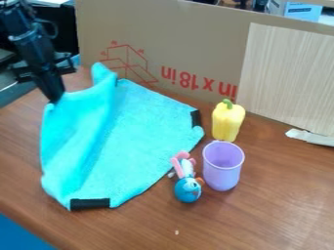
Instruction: Unfold the cloth from top right to bottom left
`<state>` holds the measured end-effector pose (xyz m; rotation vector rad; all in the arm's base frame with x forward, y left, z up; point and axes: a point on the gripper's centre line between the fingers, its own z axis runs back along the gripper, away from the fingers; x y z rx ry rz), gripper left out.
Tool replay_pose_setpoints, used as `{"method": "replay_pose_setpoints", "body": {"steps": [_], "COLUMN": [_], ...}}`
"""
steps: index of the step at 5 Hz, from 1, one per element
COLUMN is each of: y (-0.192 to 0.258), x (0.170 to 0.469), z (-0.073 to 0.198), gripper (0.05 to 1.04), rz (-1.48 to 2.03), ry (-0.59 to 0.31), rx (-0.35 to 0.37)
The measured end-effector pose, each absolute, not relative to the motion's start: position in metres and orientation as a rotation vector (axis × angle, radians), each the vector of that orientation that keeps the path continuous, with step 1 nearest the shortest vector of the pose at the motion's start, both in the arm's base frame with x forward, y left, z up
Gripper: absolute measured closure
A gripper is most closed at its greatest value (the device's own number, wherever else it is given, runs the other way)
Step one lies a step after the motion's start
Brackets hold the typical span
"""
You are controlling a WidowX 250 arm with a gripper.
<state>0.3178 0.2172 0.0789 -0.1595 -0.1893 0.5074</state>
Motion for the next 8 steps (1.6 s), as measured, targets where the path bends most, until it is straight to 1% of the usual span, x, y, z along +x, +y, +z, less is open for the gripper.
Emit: {"method": "replay_pose_setpoints", "body": {"steps": [1, 2, 3, 4, 5, 6, 7, 8], "y": [0.232, 0.249, 0.261, 0.265, 0.27, 0.279, 0.283, 0.291], "x": [0.307, 0.295, 0.286, 0.28, 0.27, 0.261, 0.257, 0.249], "z": [0.071, 0.057, 0.054, 0.052, 0.053, 0.071, 0.073, 0.076], "gripper": [1.03, 1.03, 1.03, 1.03, 1.031, 1.03, 1.03, 1.009], "rz": [0.516, 0.518, 0.546, 0.554, 0.585, 0.636, 0.628, 0.646], "ry": [-0.181, -0.176, -0.149, -0.128, -0.106, -0.141, -0.134, -0.091], "rx": [-0.091, 0.047, 0.148, 0.189, 0.183, 0.183, 0.204, 0.275]}}
